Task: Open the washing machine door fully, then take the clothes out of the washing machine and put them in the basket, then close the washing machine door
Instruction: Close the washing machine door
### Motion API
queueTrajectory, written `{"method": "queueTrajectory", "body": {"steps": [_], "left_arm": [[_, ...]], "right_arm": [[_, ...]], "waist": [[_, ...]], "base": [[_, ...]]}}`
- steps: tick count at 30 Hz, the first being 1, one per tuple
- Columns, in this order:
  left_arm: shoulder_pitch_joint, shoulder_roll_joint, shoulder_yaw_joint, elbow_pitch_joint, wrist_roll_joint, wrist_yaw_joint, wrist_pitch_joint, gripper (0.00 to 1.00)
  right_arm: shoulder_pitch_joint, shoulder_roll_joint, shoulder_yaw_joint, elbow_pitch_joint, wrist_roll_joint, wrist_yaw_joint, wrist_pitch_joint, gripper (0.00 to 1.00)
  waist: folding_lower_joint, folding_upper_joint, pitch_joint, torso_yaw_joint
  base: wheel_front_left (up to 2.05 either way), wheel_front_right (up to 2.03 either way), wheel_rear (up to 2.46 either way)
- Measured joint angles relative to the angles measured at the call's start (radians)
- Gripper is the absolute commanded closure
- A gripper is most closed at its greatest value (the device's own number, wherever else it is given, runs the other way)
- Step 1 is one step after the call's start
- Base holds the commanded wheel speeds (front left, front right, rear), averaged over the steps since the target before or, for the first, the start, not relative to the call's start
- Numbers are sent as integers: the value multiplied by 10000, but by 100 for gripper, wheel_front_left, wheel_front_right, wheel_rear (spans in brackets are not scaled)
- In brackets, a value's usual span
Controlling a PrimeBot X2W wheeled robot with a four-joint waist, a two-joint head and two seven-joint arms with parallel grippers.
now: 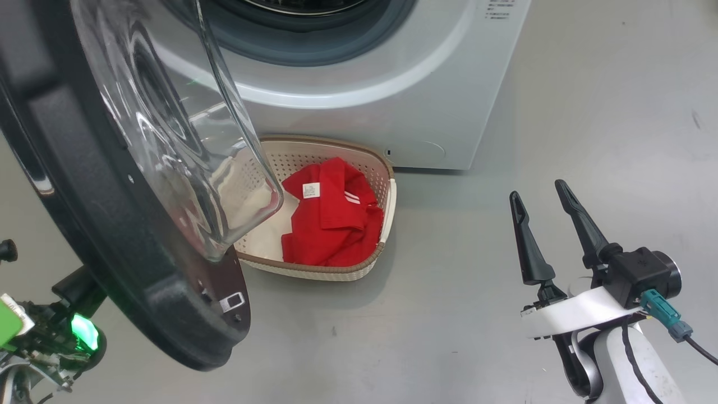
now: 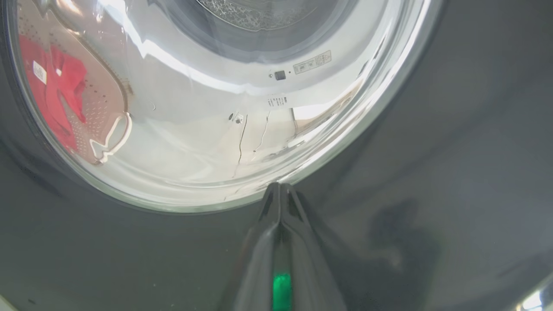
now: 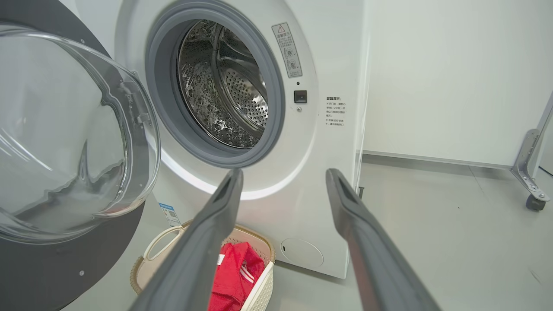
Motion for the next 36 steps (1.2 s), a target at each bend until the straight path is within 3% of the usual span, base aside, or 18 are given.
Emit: {"method": "queueTrajectory", "body": {"steps": [24,36], "left_arm": [[35,-706,-688,-88,470,399,-568,100],[-997,-976,-621,35,780,591,-1404,100]], "right_arm": [[3,90,410,180,284,15,0,0],[-353,128,683,0,602,17,0,0]], "waist": [[0,0,-307,-2314],[-1,0,180,-3413]], "base": [[0,0,0],[0,0,0]]}}
